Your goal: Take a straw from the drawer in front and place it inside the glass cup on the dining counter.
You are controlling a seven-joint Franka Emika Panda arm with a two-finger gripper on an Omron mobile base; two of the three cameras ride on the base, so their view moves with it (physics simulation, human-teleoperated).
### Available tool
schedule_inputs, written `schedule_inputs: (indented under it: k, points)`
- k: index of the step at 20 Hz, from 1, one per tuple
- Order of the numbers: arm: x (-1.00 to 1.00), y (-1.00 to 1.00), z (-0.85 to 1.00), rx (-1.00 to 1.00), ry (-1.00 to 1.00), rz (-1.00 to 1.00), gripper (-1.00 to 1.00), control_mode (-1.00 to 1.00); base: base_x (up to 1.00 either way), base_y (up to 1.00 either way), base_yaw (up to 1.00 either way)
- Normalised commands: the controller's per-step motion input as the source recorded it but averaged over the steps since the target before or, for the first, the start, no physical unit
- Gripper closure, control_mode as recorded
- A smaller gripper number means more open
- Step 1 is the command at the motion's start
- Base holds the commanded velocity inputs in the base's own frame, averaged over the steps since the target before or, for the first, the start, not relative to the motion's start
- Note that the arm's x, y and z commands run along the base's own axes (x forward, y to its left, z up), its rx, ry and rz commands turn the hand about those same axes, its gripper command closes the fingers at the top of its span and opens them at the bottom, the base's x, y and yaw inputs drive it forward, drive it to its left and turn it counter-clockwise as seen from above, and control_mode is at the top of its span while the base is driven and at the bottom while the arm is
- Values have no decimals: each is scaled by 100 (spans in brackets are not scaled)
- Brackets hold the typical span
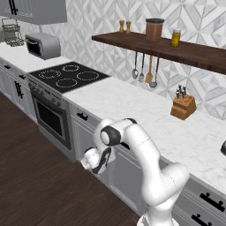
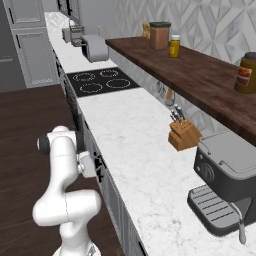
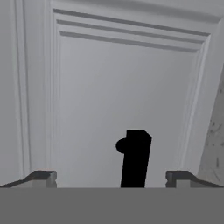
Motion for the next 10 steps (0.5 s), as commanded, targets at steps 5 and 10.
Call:
schedule_inputs:
  k: [5, 10]
  points:
    - [-16, -38, 1, 2, -13, 0, -100, -100, 0, 0, 0]
    - [-43, -14, 18, 0, -27, 0, -100, -100, 0, 0, 0]
